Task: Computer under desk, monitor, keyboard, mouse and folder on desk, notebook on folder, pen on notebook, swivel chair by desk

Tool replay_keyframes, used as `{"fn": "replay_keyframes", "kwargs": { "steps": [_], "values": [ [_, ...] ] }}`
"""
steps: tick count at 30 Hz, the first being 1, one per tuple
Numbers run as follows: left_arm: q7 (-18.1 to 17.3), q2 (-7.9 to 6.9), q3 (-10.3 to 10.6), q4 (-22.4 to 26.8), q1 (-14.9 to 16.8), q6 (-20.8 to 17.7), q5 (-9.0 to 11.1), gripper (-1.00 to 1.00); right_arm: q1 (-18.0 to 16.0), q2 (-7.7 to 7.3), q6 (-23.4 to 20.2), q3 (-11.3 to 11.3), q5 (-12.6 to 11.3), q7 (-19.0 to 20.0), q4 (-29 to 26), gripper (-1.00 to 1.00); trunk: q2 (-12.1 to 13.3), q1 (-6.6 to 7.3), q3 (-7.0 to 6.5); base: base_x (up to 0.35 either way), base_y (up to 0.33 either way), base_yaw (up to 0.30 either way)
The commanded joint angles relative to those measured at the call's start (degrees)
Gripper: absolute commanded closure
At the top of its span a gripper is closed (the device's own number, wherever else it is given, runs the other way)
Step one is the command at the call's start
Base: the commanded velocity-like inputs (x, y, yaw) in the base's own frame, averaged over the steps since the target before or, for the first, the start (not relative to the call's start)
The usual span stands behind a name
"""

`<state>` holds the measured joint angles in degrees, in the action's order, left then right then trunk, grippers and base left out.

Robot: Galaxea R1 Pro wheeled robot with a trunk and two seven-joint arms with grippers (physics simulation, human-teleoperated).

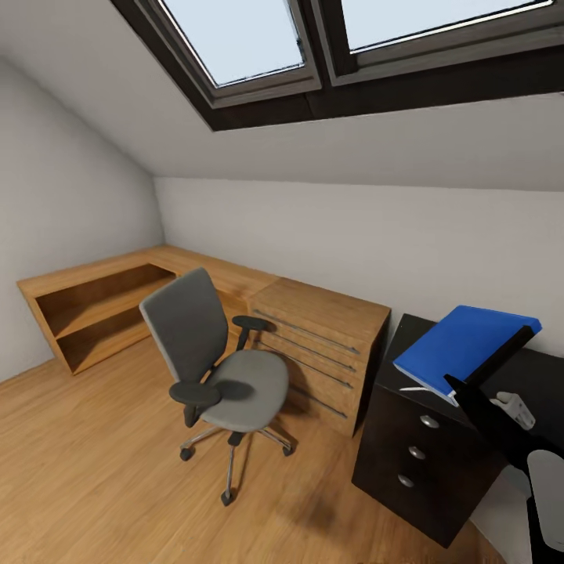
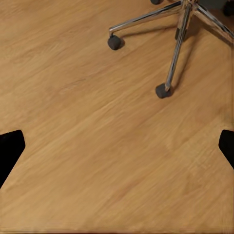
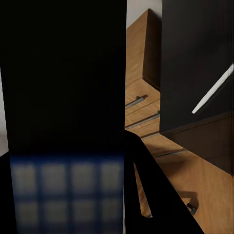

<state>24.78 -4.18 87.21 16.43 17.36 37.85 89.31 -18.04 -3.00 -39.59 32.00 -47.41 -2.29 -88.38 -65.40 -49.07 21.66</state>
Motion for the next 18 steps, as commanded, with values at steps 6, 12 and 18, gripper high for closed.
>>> {"fn": "replay_keyframes", "kwargs": {
  "steps": [6, 12, 18],
  "values": [
    [0.47, 0.38, 0.5, -1.06, -3.3, 0.94, 0.0, -1.0, -0.06, 0.01, -0.31, 0.04, -0.34, -0.26, -0.04, 1.0, -0.05, 0.0, 0.07, 0.0, 0.0, -0.239],
    [0.39, 0.56, 0.52, -2.17, -5.53, 5.17, -0.09, -1.0, -0.06, 0.01, -0.31, 0.05, -0.31, -0.29, -0.04, 1.0, -0.05, 0.0, 0.07, 0.0, 0.0, -0.269],
    [0.36, 0.63, 0.58, -2.27, -6.07, 6.16, -0.2, -1.0, -0.06, 0.01, -0.31, 0.07, -0.31, -0.45, 0.01, 1.0, -0.05, 0.0, 0.07, 0.0, 0.0, -0.289]
  ]
}}
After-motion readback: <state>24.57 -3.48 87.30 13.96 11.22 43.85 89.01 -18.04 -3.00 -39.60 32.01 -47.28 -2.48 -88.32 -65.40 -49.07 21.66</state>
